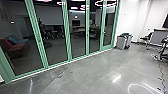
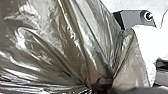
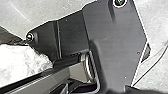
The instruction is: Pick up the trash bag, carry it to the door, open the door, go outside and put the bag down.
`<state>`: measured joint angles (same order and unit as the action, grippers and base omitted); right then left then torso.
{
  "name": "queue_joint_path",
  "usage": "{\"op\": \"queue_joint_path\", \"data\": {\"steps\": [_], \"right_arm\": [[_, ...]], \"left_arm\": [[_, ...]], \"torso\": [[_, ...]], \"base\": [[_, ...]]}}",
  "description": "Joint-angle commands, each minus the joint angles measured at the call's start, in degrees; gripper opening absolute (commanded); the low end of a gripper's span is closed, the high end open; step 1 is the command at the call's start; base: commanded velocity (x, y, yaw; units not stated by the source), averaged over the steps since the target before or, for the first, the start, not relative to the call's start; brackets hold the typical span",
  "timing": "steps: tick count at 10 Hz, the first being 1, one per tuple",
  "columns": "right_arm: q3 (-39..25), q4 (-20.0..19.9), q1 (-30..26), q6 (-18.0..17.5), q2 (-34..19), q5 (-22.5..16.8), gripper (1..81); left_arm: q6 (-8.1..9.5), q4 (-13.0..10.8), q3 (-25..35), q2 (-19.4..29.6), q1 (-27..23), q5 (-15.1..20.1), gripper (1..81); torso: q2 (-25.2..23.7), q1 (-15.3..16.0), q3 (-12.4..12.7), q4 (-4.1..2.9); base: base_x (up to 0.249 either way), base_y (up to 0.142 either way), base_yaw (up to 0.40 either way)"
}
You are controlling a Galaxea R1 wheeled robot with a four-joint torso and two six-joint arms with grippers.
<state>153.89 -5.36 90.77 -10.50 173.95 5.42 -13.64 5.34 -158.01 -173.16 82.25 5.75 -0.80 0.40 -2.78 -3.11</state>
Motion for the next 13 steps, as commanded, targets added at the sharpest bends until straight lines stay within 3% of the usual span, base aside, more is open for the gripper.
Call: {"op": "queue_joint_path", "data": {"steps": [1, 5, 13], "right_arm": [[-0.2, -0.3, -2.1, 0.2, 0.2, -3.3, 81.1], [-0.2, -0.3, -2.1, 0.2, 0.2, -3.2, 81.1], [-0.2, -0.4, -1.9, 0.2, 0.2, -3.2, 81.1]], "left_arm": [[-0.33, -0.2, -0.1, 0.3, -3.0, 3.4, 1.0], [-0.42, -0.2, -0.1, 0.4, -3.0, 3.4, 1.0], [-0.33, 0.0, -0.1, 0.6, -3.0, 3.4, 1.0]], "torso": [[0.0, 0.0, 0.0, 0.0], [0.0, 0.0, 0.0, 0.0], [0.0, 0.0, 0.0, 0.0]], "base": [[0.0, 0.0, -0.168], [0.0, 0.0, -0.129], [0.0, 0.0, 0.0]]}}
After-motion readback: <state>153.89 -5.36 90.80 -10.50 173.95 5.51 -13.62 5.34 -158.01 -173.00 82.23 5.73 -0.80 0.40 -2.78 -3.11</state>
